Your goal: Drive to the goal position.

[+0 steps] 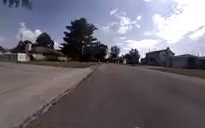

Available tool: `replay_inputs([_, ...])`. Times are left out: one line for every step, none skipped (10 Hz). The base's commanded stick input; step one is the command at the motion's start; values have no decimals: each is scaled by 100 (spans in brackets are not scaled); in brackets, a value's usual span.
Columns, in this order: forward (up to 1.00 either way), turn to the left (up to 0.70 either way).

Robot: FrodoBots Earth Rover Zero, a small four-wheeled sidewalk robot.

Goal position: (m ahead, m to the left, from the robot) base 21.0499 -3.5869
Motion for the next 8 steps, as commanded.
replay_inputs([100, 0])
replay_inputs([100, 0])
replay_inputs([100, 0])
replay_inputs([100, 0])
replay_inputs([100, 0])
replay_inputs([100, 0])
replay_inputs([100, 0])
replay_inputs([100, 0])
